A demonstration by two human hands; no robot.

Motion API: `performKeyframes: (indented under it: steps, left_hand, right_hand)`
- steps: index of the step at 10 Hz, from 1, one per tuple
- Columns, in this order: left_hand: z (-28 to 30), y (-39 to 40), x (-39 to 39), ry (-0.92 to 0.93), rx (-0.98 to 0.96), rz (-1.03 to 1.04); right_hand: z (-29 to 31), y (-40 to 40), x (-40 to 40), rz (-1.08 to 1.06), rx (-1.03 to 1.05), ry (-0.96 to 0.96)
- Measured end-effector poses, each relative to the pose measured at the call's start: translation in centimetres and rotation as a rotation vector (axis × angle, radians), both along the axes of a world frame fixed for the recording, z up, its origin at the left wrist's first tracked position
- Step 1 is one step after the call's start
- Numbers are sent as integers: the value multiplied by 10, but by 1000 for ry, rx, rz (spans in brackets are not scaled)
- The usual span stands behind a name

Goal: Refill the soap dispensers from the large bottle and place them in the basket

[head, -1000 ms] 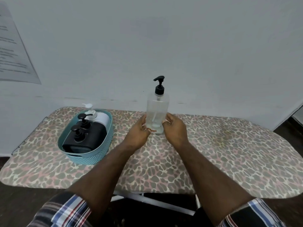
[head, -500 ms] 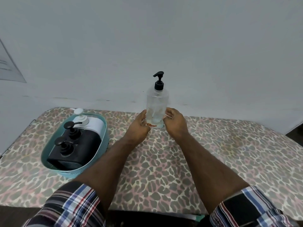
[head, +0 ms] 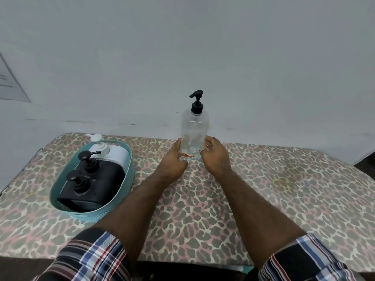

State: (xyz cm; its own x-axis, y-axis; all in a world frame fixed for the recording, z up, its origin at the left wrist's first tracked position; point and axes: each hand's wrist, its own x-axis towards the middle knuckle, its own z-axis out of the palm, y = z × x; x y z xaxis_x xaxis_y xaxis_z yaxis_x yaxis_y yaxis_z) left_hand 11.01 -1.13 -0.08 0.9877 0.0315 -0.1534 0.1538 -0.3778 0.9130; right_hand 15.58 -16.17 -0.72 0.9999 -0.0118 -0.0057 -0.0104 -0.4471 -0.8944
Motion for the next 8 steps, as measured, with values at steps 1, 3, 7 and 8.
performKeyframes:
  steps: [1, 3, 7, 8]
  left_hand:
    - [2, 0, 0, -8, 52, -9]
    - [8, 0, 0, -22, 151, -61]
    - [-8, 1, -22, -29, 664, -79]
    - [-13, -5, -37, -57, 863, -51]
  right_hand:
    - [3, 0, -2, 16, 0, 15]
    - [9, 0, -5, 56, -22, 16]
    - [17, -5, -33, 172, -464, -50]
    - [10, -3, -42, 141, -811, -25]
